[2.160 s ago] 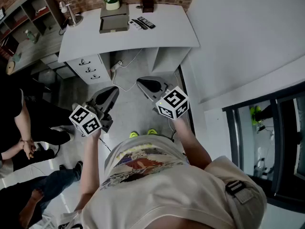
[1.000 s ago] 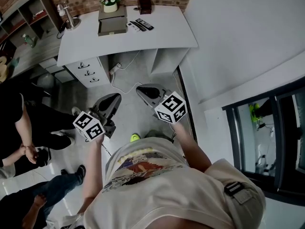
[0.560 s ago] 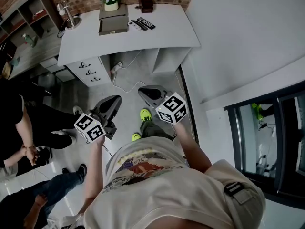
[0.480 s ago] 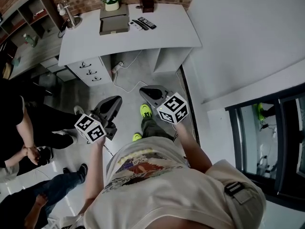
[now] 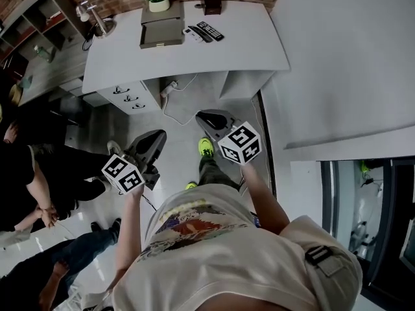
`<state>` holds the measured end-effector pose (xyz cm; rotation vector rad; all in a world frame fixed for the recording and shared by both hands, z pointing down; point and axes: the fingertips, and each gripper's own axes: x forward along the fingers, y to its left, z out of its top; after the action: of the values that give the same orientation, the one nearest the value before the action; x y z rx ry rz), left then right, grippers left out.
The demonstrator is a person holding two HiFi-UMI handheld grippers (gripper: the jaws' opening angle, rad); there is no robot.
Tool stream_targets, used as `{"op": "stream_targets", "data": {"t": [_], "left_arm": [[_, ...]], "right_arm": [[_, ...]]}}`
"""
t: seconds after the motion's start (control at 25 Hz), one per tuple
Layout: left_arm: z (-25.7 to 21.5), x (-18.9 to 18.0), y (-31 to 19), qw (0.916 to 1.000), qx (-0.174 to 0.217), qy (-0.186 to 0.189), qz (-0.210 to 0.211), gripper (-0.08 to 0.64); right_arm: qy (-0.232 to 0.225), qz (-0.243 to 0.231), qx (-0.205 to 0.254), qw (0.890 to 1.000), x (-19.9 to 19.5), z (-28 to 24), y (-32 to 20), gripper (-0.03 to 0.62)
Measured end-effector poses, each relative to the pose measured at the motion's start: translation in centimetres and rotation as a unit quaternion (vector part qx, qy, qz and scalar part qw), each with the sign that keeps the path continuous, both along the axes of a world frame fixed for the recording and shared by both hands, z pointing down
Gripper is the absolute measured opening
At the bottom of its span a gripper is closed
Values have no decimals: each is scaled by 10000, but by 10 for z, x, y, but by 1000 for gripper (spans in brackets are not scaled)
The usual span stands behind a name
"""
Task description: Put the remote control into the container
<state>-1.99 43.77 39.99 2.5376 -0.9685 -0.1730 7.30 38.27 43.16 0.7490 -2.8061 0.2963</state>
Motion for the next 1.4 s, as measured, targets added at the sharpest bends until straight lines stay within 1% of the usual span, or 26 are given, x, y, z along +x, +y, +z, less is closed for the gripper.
{"op": "stream_targets", "data": {"t": [0.2, 0.36, 0.6, 0.92, 1.24, 1.4], "left_arm": [[-2, 6, -47, 9999, -73, 94, -51, 6], [-9, 18, -91, 9997, -67, 190, -141, 5], [-15, 25, -146, 9993, -135, 138, -318, 6], [-14, 26, -202, 9983, -18, 75, -577, 5], [-15, 20, -239, 9979, -11, 49, -650, 6], [-12, 20, -256, 9989, -85, 58, -467, 6]], "right_arm": [[33, -91, -142, 9999, 4, 7, -46, 12], [55, -205, -275, 9994, 12, 11, -82, 12], [115, -418, -339, 9985, 15, 6, -138, 12], [150, -671, -275, 9973, 17, 12, -200, 12], [236, -818, -327, 9958, 11, 15, -228, 12], [235, -885, -427, 9949, 2, 18, -241, 12]]}}
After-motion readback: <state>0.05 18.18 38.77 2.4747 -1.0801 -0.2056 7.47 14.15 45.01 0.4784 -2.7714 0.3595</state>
